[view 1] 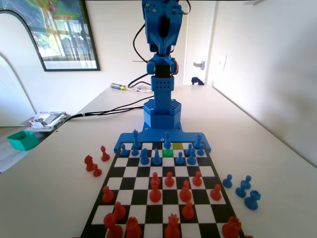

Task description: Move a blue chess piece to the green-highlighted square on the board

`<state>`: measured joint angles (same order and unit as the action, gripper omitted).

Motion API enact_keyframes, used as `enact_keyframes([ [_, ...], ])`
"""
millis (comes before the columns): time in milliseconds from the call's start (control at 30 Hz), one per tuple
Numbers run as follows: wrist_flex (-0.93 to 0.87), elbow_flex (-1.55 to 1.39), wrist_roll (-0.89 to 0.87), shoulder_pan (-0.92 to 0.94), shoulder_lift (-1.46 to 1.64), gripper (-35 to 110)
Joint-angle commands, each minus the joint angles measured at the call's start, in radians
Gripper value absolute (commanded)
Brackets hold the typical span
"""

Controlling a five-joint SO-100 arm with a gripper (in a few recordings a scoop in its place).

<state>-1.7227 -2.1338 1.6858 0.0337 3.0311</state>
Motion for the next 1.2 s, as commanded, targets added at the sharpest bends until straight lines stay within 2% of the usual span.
enact_keyframes([
  [0,0.080,0.035,-0.021,0.003,0.023,1],
  [133,0.150,-0.044,-0.011,0.005,0.023,1],
  [1167,0.152,-0.048,-0.003,0.002,0.025,1],
])
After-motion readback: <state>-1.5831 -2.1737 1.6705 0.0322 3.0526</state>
